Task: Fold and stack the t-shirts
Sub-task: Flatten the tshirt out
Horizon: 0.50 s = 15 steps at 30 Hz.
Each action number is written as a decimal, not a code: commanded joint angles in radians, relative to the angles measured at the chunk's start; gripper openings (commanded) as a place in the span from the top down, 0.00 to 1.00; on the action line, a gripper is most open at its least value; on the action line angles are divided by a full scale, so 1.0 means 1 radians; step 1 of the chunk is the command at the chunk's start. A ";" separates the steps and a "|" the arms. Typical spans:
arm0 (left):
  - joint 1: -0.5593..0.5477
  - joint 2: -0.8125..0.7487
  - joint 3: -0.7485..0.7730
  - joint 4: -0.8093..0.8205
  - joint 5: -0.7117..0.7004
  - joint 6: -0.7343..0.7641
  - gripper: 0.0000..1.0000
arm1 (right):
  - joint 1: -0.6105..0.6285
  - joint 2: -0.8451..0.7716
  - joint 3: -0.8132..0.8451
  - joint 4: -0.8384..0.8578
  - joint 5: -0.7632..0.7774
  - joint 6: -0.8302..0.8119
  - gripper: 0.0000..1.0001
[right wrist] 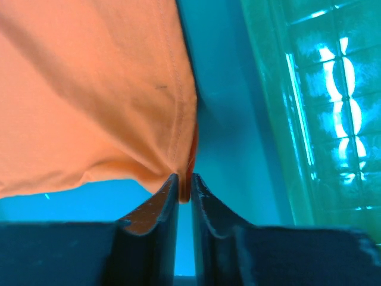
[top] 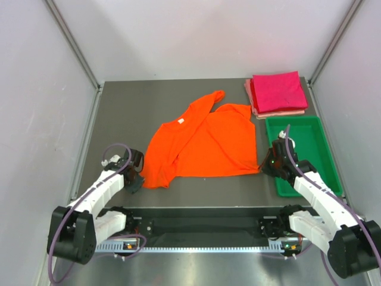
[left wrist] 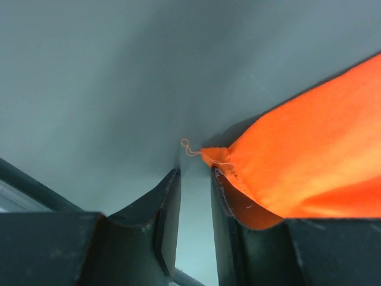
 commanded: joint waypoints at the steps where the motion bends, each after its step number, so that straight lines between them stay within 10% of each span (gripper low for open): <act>1: 0.001 0.026 -0.011 0.071 -0.027 0.014 0.68 | 0.008 -0.007 0.045 -0.067 0.031 0.015 0.80; 6: 0.001 0.002 -0.001 0.066 -0.064 0.034 0.68 | 0.009 -0.042 0.071 -0.161 0.032 0.106 0.58; 15: 0.001 -0.057 -0.050 0.123 -0.042 0.033 0.64 | 0.043 0.027 -0.018 -0.060 0.015 0.292 0.59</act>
